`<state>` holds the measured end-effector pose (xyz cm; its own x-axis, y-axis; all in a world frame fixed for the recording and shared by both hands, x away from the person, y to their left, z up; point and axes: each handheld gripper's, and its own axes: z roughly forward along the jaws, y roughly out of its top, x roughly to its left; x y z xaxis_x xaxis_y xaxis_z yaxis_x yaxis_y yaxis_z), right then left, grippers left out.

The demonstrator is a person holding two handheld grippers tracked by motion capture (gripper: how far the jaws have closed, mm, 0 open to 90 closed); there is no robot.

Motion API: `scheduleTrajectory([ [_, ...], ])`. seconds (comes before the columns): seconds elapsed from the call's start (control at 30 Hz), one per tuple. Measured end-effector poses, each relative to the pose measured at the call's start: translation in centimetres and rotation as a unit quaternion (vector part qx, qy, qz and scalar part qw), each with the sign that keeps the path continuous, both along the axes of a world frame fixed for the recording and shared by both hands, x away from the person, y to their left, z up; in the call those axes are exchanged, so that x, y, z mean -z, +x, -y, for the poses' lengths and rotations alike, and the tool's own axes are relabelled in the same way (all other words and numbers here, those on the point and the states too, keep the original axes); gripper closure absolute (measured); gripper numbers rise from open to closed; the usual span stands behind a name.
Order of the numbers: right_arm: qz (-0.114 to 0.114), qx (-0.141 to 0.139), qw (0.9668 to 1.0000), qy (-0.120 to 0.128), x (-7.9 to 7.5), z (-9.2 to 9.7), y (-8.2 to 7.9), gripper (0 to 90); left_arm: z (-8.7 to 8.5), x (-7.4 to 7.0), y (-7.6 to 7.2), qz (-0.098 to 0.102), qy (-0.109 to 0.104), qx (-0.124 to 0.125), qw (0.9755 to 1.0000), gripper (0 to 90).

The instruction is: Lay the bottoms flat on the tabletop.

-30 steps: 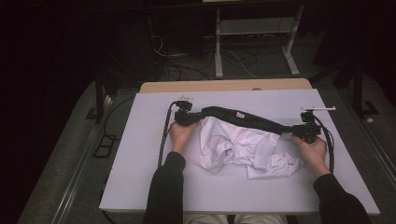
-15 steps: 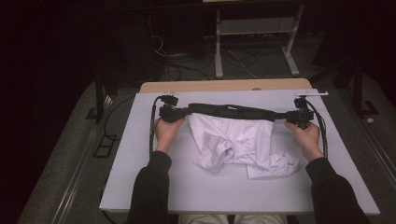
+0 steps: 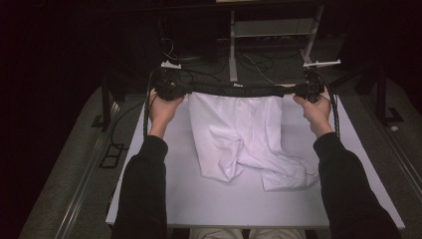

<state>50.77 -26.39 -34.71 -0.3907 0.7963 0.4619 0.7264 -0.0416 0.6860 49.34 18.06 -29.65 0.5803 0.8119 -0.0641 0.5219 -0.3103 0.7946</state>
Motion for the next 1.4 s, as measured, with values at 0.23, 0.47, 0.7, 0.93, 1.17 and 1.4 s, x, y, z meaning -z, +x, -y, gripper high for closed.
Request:
scheduleTrajectory([
  [0.23, 0.013, 0.01, 0.9996, -0.021, -1.8, -0.5, 2.4, 85.2, 0.6, 0.7, 2.6, -0.012, 0.007, -0.033, 0.9994, 85.7],
  [0.47, 0.009, 0.028, 0.9991, -0.03, -1.6, -0.4, 3.8, 85.2, 1.2, 1.6, 5.5, -0.029, -0.002, -0.035, 0.999, 85.6],
  [0.7, 0.002, 0.038, 0.9988, -0.031, -0.7, -0.1, 4.4, 85.0, 1.9, 2.2, 6.5, -0.035, -0.021, -0.033, 0.9986, 85.0],
  [0.93, -0.014, 0.056, 0.9978, -0.032, 0.6, 0.7, 4.2, 53.8, 2.5, 5.6, 6.6, -0.087, -0.026, -0.034, 0.9952, 57.4],
  [1.17, 0.0, 0.036, 0.9992, -0.02, 1.5, 1.6, 2.2, 39.2, 1.8, 7.5, 5.0, -0.094, -0.087, -0.012, 0.9918, 40.5],
  [1.4, 0.009, 0.026, 0.9996, -0.005, 2.7, 2.4, -1.1, 18.7, 1.5, 6.9, 1.7, -0.057, -0.149, 0.027, 0.9868, 27.5],
])
